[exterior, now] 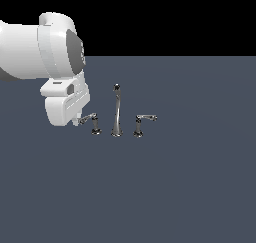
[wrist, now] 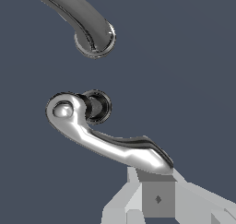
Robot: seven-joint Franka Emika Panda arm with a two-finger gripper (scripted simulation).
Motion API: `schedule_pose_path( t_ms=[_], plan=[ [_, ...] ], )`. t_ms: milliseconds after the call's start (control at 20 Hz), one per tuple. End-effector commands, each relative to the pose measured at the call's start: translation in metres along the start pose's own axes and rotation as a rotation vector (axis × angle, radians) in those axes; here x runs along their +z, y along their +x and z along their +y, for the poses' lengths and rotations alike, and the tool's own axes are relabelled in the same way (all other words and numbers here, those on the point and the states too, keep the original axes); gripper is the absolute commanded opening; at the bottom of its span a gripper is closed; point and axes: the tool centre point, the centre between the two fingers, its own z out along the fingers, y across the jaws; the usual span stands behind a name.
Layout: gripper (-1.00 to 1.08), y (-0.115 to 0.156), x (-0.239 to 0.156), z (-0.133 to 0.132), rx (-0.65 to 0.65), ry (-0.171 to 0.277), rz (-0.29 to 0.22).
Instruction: Turn on the faucet by rotating a designated handle.
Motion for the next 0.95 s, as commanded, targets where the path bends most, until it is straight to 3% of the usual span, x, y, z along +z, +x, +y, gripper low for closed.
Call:
schedule_pose_path(
  t_ms=[0, 300, 350, 900],
  plan=[
    [-1.00, 0.019, 0.000, 0.003, 0.017, -0.002, 0.005],
    [-1.00, 0.038, 0.000, 0.012, 0.021, -0.003, 0.006],
    [-1.00, 0.014, 0.000, 0.015, -0.014, -0.004, -0.003],
    [-1.00, 0.087, -0.001, -0.004, 0.021, -0.004, 0.006]
  ],
)
